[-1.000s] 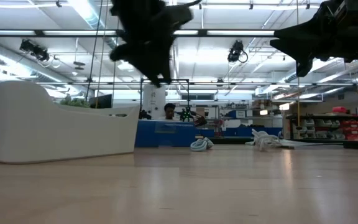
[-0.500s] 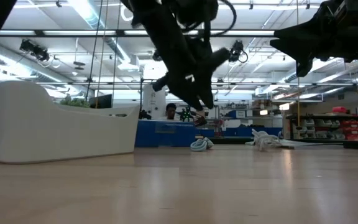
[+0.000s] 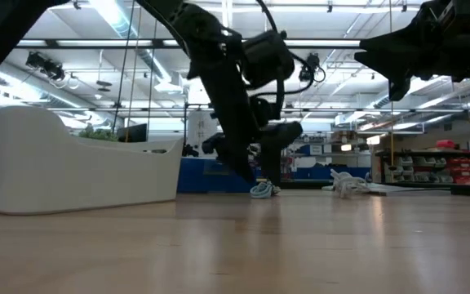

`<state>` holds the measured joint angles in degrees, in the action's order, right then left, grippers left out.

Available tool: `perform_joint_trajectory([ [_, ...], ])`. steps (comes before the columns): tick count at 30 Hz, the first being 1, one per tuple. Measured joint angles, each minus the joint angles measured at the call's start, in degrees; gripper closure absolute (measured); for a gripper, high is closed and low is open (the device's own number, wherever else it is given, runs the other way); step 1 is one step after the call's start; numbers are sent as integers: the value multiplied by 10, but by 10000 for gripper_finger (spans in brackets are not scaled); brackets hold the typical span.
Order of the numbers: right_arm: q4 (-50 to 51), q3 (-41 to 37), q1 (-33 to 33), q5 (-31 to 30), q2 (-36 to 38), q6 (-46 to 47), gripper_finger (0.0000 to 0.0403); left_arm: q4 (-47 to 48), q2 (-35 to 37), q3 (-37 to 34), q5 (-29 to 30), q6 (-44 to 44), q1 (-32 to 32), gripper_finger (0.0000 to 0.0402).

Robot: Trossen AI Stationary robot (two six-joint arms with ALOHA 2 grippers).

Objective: Pick and place USB-C Cables
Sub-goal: Put the blue charger cable into the white bin

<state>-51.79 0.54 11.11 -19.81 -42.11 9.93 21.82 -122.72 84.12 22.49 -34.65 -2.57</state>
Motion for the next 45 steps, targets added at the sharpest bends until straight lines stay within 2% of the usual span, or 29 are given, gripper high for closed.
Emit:
perform_joint_trajectory([
  [4, 0, 0, 0, 0, 0, 0, 289, -4, -14, 0, -2, 6, -2, 164],
  [7, 0, 0, 0, 0, 0, 0, 289, -5, -14, 0, 0, 13, -1, 199],
  [12, 0, 0, 0, 0, 0, 0, 289, -5, -5, 1, 6, 28, 2, 283],
  [17, 0, 0, 0, 0, 0, 0, 289, 20, 27, 1, -11, 55, 16, 378],
  [19, 0, 0, 0, 0, 0, 0, 289, 41, 54, 6, -11, 58, 29, 392],
  [27, 0, 0, 0, 0, 0, 0, 289, 138, 171, 26, 1, 29, 100, 397],
  [30, 0, 0, 0, 0, 0, 0, 289, 141, 181, 27, 3, 23, 124, 390],
  [33, 0, 0, 0, 0, 0, 0, 289, 141, 168, 26, 3, 10, 134, 353],
  [40, 0, 0, 0, 0, 0, 0, 289, 140, 105, 26, -6, 8, 118, 236],
  [45, 0, 0, 0, 0, 0, 0, 289, 133, 66, 26, -45, 23, 92, 187],
])
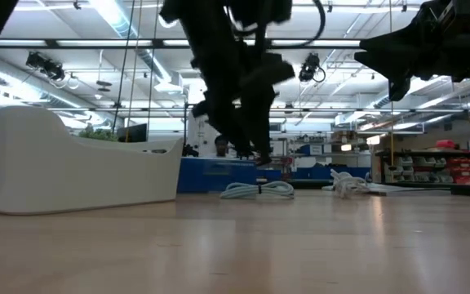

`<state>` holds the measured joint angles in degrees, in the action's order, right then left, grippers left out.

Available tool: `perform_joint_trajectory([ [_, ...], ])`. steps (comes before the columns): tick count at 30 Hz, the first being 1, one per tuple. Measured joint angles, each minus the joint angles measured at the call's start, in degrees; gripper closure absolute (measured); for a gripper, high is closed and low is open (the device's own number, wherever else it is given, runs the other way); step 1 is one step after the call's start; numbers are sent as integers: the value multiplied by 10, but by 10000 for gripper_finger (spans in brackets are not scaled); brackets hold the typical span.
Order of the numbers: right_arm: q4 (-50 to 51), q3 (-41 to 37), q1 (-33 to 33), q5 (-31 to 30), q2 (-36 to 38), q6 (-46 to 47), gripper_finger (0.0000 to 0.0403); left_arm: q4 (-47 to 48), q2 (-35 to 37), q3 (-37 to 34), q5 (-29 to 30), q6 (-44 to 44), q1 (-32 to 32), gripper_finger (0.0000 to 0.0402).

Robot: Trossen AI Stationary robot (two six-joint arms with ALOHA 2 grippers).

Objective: Pick and place USB-C Cables
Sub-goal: Put the blue charger cable into the white bin

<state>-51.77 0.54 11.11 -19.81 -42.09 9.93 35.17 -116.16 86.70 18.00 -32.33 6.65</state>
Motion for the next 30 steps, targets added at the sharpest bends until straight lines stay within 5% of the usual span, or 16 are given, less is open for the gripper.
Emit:
perform_joint_trajectory([
  [12, 0, 0, 0, 0, 0, 0, 289, -24, -53, -1, -58, 89, -71, 196],
  [30, 0, 0, 0, 0, 0, 0, 289, -25, -54, -2, -90, 110, -62, 348],
])
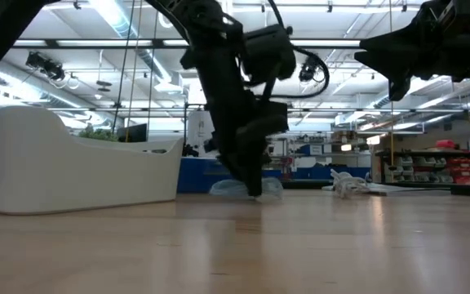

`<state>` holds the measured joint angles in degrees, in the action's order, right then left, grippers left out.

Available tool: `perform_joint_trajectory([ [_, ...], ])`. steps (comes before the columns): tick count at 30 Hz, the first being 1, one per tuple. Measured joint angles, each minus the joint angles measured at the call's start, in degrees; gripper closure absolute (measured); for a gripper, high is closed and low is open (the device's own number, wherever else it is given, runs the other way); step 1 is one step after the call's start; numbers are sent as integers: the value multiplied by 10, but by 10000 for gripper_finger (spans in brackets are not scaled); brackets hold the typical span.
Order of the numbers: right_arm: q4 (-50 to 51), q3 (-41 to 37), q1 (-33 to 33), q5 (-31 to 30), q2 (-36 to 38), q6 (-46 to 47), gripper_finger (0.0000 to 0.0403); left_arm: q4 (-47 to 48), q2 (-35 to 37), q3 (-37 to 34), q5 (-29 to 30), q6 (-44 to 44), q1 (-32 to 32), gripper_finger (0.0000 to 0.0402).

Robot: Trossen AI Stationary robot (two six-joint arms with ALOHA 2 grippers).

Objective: Pick and place USB-C Cables
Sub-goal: Put the blue charger cable into the white bin

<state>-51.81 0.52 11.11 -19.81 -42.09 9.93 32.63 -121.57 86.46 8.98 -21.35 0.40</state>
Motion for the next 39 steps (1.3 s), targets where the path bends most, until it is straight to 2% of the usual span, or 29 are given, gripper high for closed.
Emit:
perform_joint_trajectory([
  [7, 0, 0, 0, 0, 0, 0, 289, 5, 82, 1, 7, -55, 38, 346],
  [13, 0, 0, 0, 0, 0, 0, 289, 55, 160, 2, 60, -153, 101, 335],
  [18, -1, 0, 0, 0, 0, 0, 289, 192, 186, 2, 138, -283, 172, 340],
  [24, -1, 0, 0, 0, 0, 0, 289, 393, 185, 2, 189, -468, 231, 335],
  [28, -1, 0, 0, 0, 0, 0, 289, 464, 184, 1, 211, -519, 244, 341],
  [33, -1, 0, 0, 0, 0, 0, 289, 470, 184, -26, 244, -545, 241, 341],
  [39, 0, 0, 0, 0, 0, 0, 289, 436, 184, -106, 212, -553, 233, 339],
])
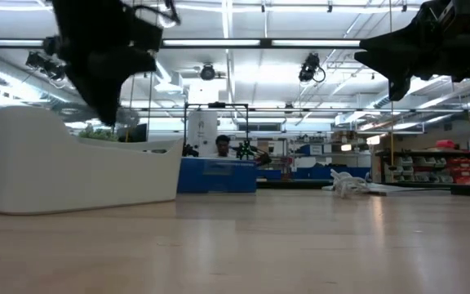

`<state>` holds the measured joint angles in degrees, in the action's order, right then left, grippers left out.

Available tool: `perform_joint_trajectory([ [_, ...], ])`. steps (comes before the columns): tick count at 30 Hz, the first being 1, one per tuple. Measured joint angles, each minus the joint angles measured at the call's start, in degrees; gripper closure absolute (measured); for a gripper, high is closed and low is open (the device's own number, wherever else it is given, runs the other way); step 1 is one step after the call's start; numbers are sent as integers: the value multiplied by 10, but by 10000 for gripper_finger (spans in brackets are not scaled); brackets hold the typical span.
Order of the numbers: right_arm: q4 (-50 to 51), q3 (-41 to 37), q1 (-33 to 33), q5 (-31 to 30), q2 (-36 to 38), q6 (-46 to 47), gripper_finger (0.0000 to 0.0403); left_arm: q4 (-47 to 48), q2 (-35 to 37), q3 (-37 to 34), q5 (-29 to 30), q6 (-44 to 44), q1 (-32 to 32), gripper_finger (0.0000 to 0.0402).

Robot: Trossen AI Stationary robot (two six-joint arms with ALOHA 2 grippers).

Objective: Pick and place USB-C Cables
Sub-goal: Put the blue charger cable into the white bin

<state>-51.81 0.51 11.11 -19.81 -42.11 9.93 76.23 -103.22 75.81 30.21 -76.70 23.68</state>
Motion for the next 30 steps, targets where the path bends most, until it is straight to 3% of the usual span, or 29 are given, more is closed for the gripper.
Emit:
perform_joint_trajectory([
  [10, 0, 0, 0, 0, 0, 0, 289, -32, 0, -60, -37, 9, -14, 338],
  [19, 0, 0, 0, 0, 0, 0, 289, -20, 2, 2, -57, 55, -21, 337],
  [30, 0, 0, 0, 0, 0, 0, 289, -36, 2, 4, -134, 179, -85, 342],
])
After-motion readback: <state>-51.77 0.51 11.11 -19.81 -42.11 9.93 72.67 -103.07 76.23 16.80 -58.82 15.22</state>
